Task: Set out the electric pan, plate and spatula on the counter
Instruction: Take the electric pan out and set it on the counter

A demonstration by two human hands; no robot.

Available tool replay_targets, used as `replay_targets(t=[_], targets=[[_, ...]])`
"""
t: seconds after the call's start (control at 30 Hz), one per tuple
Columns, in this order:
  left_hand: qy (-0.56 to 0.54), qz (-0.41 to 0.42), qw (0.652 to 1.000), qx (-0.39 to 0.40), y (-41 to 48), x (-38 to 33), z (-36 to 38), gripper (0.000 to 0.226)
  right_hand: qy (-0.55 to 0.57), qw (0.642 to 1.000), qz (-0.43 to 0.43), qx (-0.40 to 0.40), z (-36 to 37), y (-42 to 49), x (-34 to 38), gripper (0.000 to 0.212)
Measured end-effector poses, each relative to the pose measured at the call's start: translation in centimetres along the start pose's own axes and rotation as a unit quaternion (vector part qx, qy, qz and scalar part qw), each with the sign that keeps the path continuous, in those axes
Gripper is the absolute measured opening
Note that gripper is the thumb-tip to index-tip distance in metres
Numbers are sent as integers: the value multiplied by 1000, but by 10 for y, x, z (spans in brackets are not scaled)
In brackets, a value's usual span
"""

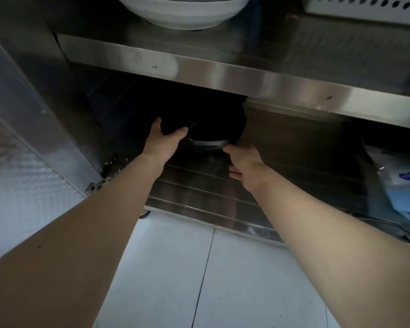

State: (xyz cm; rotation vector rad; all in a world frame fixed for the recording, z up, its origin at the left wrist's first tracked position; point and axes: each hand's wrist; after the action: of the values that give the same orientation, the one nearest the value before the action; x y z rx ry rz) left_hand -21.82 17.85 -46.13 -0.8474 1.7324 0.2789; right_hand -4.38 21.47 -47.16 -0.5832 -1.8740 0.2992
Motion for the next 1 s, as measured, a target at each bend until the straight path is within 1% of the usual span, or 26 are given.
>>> replay_targets(t=[0.13, 0.27, 0.37, 0.5, 0.67, 0.73, 0.83, 0.9, 1.0], targets=[[-13, -25, 1000, -2, 12, 2, 2, 84, 69, 994, 82, 25, 23, 8, 4, 72], [-34, -37, 999, -10, 22, 1, 4, 83, 120, 984, 120, 47, 41, 16, 9, 74], [-55, -53, 997, -8, 28, 3, 5, 76, 149, 977, 134, 72, 52, 20, 11, 64], [-52, -37, 998, -28, 33, 5, 9, 67, 154, 974, 149, 76, 61, 24, 10, 54], [-67, -29, 996, -57, 38, -6, 14, 63, 175, 968, 161, 78, 67, 28, 16, 51], [-59, -26, 996, -69, 37, -6, 15, 60, 171, 969, 161, 71, 66, 29, 19, 54], [-45, -15, 995, -89, 32, -1, 17, 63, 164, 971, 163, 64, 60, 29, 17, 54], [-39, -23, 995, -88, 27, 2, 18, 67, 163, 971, 164, 68, 52, 27, 13, 47], [-37, -24, 997, -64, 18, 8, 16, 70, 162, 969, 171, 73, 39, 22, 5, 33]])
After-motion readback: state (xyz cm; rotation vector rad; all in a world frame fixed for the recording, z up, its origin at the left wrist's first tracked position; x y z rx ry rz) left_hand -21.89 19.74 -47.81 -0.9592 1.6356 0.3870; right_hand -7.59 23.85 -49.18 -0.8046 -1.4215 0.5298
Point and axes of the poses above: each hand's wrist, its own y-axis towards the middle knuckle, its own z-axis out of the palm, x = y × z, and after that the axes turned 13 degrees about -x, right-handed
